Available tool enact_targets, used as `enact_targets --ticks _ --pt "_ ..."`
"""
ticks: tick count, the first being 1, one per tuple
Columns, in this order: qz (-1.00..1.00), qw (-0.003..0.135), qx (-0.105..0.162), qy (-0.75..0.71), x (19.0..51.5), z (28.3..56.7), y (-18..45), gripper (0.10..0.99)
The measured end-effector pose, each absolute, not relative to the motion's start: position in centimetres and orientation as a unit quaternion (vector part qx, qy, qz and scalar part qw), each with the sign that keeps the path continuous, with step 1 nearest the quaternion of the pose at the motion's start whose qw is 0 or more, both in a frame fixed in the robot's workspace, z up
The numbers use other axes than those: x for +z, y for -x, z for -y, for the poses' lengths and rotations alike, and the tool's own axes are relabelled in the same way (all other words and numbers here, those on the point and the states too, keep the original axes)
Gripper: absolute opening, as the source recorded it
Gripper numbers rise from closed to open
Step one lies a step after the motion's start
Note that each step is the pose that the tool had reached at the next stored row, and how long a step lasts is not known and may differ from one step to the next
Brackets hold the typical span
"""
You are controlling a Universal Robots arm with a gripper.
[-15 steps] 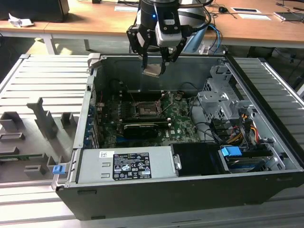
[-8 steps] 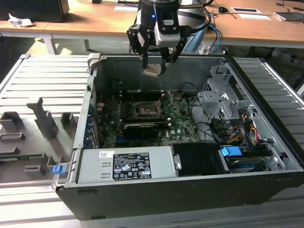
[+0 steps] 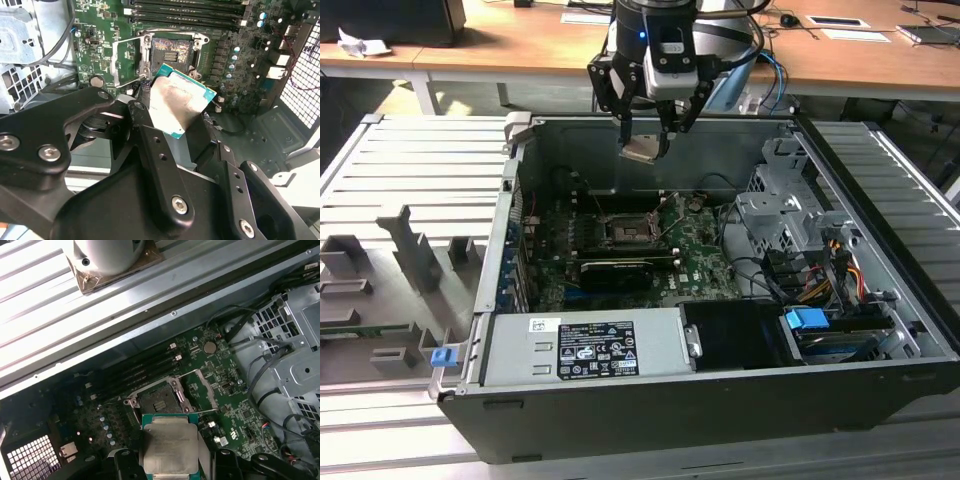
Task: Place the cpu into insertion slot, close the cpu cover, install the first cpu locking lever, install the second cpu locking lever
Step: 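Place the cpu into insertion slot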
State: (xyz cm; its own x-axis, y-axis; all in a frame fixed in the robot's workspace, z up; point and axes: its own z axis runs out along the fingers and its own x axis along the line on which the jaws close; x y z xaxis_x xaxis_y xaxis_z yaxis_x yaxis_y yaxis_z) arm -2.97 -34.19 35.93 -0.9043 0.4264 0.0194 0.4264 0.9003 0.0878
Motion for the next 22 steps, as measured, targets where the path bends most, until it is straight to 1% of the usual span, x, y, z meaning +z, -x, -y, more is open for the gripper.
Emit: enact_targets --ticks 22 --pt "-0.969 0.001 0.045 -0.242 35.8 34.19 2.97 0.529"
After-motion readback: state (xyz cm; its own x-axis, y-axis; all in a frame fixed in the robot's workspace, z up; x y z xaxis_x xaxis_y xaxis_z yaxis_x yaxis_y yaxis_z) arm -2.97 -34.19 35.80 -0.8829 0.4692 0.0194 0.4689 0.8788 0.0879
